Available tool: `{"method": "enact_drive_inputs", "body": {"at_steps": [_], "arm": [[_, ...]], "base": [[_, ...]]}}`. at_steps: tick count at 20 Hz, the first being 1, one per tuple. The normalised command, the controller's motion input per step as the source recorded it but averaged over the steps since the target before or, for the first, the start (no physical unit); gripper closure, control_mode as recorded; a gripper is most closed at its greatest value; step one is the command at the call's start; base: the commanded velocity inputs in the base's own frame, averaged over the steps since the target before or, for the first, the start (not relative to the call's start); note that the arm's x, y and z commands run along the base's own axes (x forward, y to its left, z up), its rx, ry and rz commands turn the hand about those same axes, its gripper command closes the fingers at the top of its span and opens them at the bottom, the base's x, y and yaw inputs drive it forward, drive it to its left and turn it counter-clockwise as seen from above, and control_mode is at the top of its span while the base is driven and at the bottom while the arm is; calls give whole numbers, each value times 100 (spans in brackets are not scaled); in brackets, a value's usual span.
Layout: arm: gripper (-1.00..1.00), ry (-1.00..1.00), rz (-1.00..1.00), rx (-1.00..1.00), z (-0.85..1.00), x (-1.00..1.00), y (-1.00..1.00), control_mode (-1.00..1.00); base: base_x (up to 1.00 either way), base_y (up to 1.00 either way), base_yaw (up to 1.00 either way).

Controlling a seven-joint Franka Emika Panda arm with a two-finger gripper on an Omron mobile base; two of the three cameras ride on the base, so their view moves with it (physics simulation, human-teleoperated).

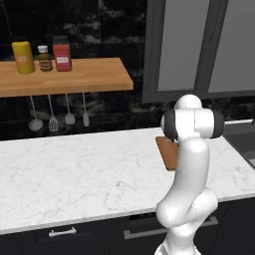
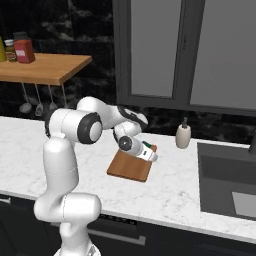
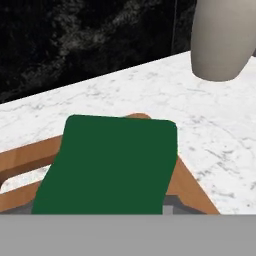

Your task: Pick up the sponge from the counter and clean the cutting board by briefly scrubbing or pressing down on the cutting board. Once finished, release the sponge.

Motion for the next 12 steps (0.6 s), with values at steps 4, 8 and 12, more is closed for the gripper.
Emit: {"method": "enact_drive_inputs", "body": {"at_steps": [4,8,12], "arm": [[100,1,0,1,-42,-98,-86,-100],[100,0,0,3,-59,-100,-99,-100],[100,0,0,2,-60,-100,-99,-100]], "base": [[0,0,0],[0,0,0],[0,0,0]]}}
